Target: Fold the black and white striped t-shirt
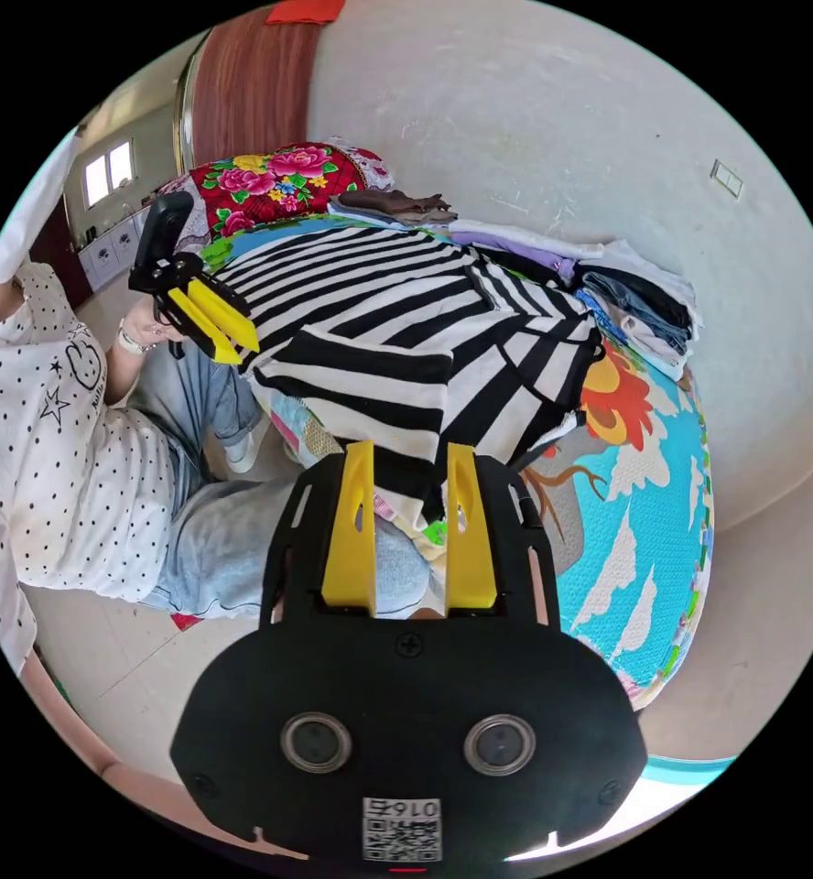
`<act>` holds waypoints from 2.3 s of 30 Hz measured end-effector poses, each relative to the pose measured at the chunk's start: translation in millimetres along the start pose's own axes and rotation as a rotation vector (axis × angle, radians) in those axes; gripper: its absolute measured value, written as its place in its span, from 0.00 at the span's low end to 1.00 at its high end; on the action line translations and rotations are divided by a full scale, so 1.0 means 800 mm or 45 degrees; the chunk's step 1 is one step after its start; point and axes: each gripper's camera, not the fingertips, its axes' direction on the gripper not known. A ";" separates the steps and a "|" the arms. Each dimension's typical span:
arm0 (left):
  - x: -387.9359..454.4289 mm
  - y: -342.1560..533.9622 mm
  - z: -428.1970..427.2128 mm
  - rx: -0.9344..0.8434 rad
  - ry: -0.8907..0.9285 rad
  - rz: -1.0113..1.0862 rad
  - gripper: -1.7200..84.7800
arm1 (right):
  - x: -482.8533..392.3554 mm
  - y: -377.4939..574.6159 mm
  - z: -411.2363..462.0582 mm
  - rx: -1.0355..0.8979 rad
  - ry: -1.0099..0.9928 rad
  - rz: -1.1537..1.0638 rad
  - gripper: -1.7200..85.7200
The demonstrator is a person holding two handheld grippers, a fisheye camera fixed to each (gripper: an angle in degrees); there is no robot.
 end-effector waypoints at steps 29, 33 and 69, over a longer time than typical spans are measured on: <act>-0.009 -0.101 -0.094 0.030 -0.190 -0.265 0.08 | 0.060 0.086 -0.045 0.181 -0.159 0.067 0.12; -0.001 -0.106 -0.094 0.023 -0.181 -0.254 0.06 | 0.059 0.066 -0.003 0.020 -0.168 0.071 0.12; -0.036 -0.155 -0.142 -0.022 -0.125 -0.129 0.03 | 0.048 0.151 -0.049 0.057 -0.040 -0.232 0.04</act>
